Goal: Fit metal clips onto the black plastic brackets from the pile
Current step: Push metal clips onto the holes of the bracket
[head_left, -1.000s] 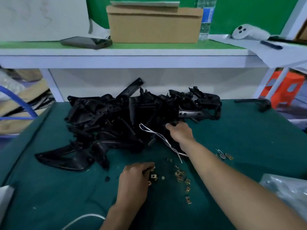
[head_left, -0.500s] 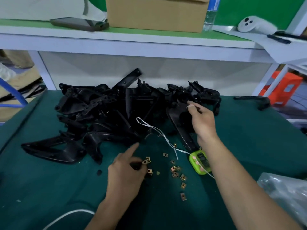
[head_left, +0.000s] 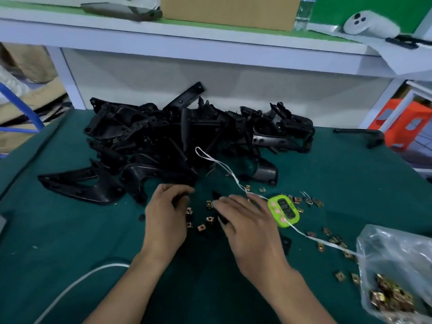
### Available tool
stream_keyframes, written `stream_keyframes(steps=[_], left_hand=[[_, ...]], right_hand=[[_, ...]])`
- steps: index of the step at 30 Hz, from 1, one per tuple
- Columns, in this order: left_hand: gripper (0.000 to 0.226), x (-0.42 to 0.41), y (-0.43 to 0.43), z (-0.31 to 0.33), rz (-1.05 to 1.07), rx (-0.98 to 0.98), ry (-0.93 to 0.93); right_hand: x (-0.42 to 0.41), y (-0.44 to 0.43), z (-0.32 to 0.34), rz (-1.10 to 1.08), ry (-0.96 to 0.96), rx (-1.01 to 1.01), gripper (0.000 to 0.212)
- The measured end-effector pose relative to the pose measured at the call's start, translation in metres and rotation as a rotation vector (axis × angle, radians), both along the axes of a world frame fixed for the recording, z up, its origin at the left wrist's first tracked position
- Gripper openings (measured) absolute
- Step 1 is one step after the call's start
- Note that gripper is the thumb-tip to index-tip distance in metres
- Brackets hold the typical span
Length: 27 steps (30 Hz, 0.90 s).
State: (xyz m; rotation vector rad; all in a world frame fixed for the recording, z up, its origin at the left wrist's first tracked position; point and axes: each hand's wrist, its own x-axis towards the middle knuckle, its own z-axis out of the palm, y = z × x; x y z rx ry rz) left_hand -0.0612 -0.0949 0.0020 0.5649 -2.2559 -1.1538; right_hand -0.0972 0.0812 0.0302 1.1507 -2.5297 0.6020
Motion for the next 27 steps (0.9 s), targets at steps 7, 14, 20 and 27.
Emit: stream_keyframes(steps=[7,14,20,27], left_hand=[[0.024,-0.002,-0.003,0.002,0.038,0.162,0.005],[0.034,-0.006,0.003,-0.006,-0.077,0.227,0.032],[0.024,-0.007,0.002,-0.008,-0.097,0.251,0.046],[0.026,-0.007,-0.005,-0.004,-0.019,0.212,0.017]], right_hand=[[0.000,0.015,-0.010,-0.084,-0.246,0.018,0.099],[-0.003,0.011,-0.022,-0.220,-0.166,0.093,0.088],[-0.004,0.010,-0.022,-0.379,-0.161,0.053,0.087],[-0.011,0.019,-0.016,-0.611,-0.119,-0.045,0.032]])
